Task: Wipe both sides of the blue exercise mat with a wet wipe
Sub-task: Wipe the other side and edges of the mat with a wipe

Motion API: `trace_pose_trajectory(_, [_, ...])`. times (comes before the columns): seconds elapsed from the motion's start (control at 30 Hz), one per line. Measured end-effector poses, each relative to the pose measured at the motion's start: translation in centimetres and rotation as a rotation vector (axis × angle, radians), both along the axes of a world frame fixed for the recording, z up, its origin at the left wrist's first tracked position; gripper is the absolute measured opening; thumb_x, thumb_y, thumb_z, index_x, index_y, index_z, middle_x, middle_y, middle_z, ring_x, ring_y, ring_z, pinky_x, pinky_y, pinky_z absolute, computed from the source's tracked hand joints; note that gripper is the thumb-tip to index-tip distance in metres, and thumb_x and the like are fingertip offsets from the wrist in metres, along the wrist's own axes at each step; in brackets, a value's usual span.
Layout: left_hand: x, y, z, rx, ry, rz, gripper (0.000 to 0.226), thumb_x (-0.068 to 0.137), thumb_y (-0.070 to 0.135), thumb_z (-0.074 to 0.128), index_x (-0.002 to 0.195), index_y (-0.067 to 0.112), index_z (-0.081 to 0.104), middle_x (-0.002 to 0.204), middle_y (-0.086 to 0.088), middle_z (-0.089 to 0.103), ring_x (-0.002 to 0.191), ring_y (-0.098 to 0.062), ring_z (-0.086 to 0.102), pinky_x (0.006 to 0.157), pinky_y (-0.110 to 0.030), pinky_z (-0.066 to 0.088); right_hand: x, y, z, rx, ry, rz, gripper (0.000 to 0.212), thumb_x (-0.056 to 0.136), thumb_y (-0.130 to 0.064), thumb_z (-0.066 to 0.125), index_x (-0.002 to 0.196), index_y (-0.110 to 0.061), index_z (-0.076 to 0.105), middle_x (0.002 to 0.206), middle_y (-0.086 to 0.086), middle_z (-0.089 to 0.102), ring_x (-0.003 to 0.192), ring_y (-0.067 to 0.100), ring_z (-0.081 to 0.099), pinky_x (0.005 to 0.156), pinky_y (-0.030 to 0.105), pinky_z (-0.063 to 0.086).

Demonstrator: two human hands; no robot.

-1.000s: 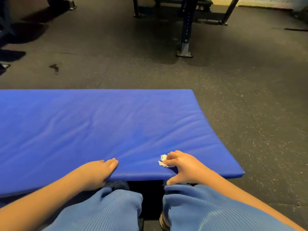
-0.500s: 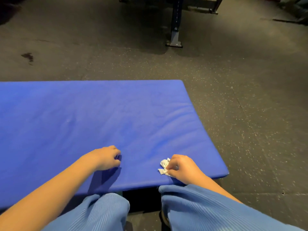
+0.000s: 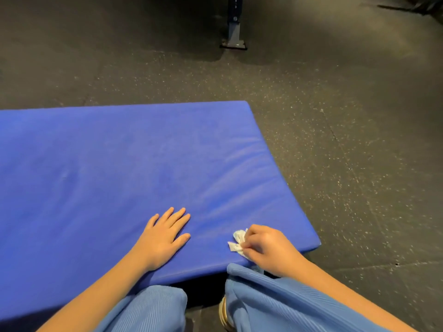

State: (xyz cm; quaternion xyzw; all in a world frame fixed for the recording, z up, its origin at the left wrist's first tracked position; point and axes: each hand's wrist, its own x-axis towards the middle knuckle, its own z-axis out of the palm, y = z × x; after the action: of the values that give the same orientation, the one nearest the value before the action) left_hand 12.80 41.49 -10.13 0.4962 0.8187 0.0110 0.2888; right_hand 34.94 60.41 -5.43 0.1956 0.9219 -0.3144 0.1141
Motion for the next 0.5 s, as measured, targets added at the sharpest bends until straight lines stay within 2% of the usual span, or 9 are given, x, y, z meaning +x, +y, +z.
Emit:
trace_pose_trajectory(0.07, [0.1,0.0,-0.1,0.006,0.002,0.008,0.095,0.068,0.071,-0.012,0.154,0.035,0.008,0.160,0.017,-0.004,0.149,-0.010,-0.008,0.119,-0.036,-0.003,0.0,2.1,-0.7,0.111,0.040,-0.037,0.022,0.079,-0.030,0.057,0.075,-0.016,0.073,0.083,0.001,0.062,0.079,0.023,0.058,0.068,0.033,0.045])
trace_pose_trajectory(0.13, [0.1,0.0,-0.1,0.000,0.012,0.002,0.096,0.067,0.070,-0.012,0.154,0.035,0.009,0.160,0.017,-0.004,0.149,-0.010,-0.007,0.119,-0.036,-0.003,-0.4,4.3,-2.2,0.305,0.076,-0.290,0.018,0.079,-0.022,0.062,0.068,-0.011,0.070,0.075,0.006,0.060,0.075,0.032,0.056,0.062,0.036,0.044])
trace_pose_trajectory(0.2, [0.2,0.0,-0.2,0.002,0.019,0.002,0.097,0.067,0.070,-0.010,0.154,0.034,0.013,0.161,0.016,0.001,0.149,-0.011,-0.003,0.119,-0.036,0.000,-0.8,4.1,-3.2,0.322,0.093,-0.534,0.013,0.078,-0.011,0.067,0.066,-0.009,0.069,0.072,0.008,0.057,0.072,0.033,0.056,0.059,0.034,0.040])
trace_pose_trajectory(0.23, [0.1,0.1,-0.1,-0.001,0.028,0.000,0.098,0.067,0.070,-0.009,0.154,0.033,0.017,0.161,0.015,0.005,0.149,-0.012,0.000,0.119,-0.037,0.003,-0.8,2.9,-3.4,0.281,0.135,-0.541,0.010,0.076,-0.010,0.069,0.067,-0.010,0.069,0.071,0.007,0.057,0.071,0.031,0.057,0.057,0.032,0.039])
trace_pose_trajectory(0.33, [-0.4,1.3,0.3,0.015,0.089,-0.022,0.101,0.066,0.070,-0.006,0.150,0.028,0.031,0.158,0.011,0.022,0.146,-0.015,0.015,0.114,-0.036,0.015,1.0,-0.5,-2.9,0.090,0.243,-0.327,0.007,0.073,-0.018,0.066,0.072,-0.018,0.073,0.073,-0.001,0.059,0.070,0.016,0.056,0.058,0.026,0.040])
trace_pose_trajectory(0.37, [-0.5,2.1,0.5,0.042,0.096,-0.034,0.100,0.067,0.070,-0.005,0.148,0.026,0.033,0.156,0.010,0.025,0.144,-0.016,0.018,0.114,-0.036,0.017,1.8,-0.4,-2.6,0.081,0.251,-0.282,0.008,0.073,-0.018,0.065,0.073,-0.019,0.073,0.074,-0.002,0.060,0.071,0.014,0.056,0.060,0.025,0.041])
trace_pose_trajectory(0.43, [0.0,3.6,0.3,0.063,0.081,-0.086,0.099,0.069,0.069,-0.007,0.152,0.026,0.024,0.159,0.011,0.017,0.148,-0.016,0.011,0.118,-0.039,0.010,2.7,1.7,-2.9,0.206,0.277,-0.340,0.006,0.072,-0.014,0.065,0.069,-0.014,0.071,0.072,0.001,0.059,0.067,0.021,0.058,0.060,0.032,0.045])
trace_pose_trajectory(0.5, [1.0,4.4,-0.5,0.047,0.063,-0.140,0.095,0.069,0.066,-0.013,0.155,0.031,0.009,0.162,0.015,0.000,0.149,-0.014,-0.003,0.120,-0.042,0.001,3.0,3.6,-3.7,0.367,0.286,-0.550,0.007,0.070,-0.003,0.069,0.065,-0.009,0.069,0.068,0.005,0.058,0.061,0.029,0.058,0.054,0.031,0.045])
